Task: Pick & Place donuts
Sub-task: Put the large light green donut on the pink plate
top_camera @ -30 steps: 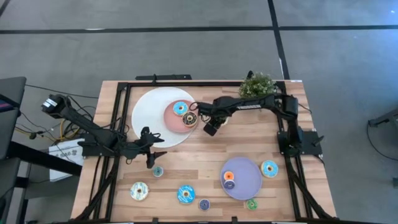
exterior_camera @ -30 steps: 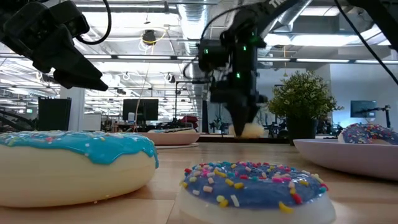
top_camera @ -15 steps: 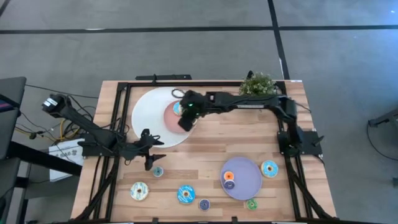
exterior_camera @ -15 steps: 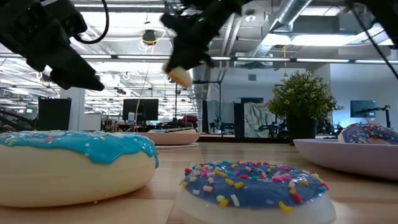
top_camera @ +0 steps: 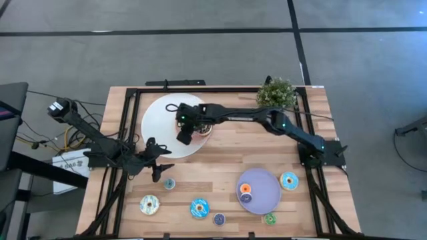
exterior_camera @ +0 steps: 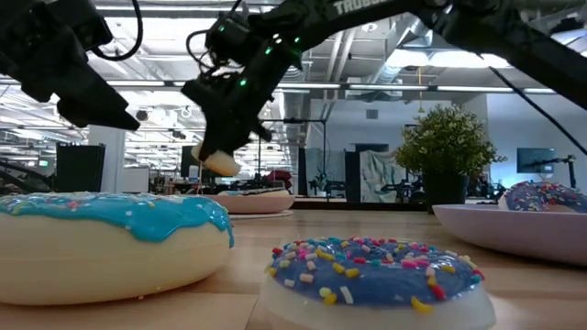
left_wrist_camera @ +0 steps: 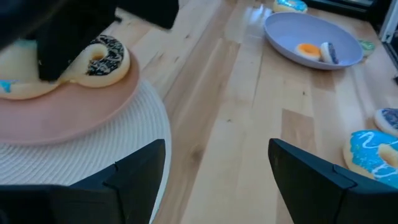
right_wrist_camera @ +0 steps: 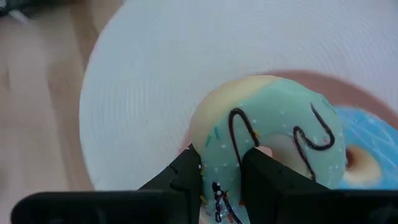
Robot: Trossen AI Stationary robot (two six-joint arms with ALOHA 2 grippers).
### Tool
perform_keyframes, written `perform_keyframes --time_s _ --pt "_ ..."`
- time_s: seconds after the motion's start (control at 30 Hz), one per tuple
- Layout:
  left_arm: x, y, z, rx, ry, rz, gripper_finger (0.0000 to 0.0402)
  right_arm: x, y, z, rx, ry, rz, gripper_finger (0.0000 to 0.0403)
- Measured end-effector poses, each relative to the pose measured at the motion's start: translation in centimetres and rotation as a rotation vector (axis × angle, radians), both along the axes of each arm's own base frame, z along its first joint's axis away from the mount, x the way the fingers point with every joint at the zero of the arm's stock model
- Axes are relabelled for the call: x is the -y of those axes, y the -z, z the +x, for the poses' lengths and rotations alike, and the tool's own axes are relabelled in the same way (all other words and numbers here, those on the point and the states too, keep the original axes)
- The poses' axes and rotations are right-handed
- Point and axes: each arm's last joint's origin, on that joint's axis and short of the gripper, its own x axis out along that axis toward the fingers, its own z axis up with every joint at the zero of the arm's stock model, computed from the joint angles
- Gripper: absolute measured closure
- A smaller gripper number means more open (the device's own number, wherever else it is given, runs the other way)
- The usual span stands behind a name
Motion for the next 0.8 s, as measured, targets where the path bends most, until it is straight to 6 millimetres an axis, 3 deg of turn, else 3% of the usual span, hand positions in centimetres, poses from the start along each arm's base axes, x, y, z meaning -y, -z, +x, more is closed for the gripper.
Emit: perform_keyframes --time_s 0.17,0.53,0.8 --pt "0.0 0.1 -0.1 -0.008 -0.016 0.002 0.0123 0.0 2.1 0.3 -0.078 -0.004 0.013 0.0320" --pt "-0.1 0.2 -0.2 -0.015 -0.018 0.004 0.0123 -0.1 2.6 0.4 -0.084 -0.029 0.001 0.0318" --pt "-0.1 0.2 -0.1 -0.014 -0.018 0.004 0.0123 -0.1 2.6 0.5 -0.080 -0.028 0.001 0.0266"
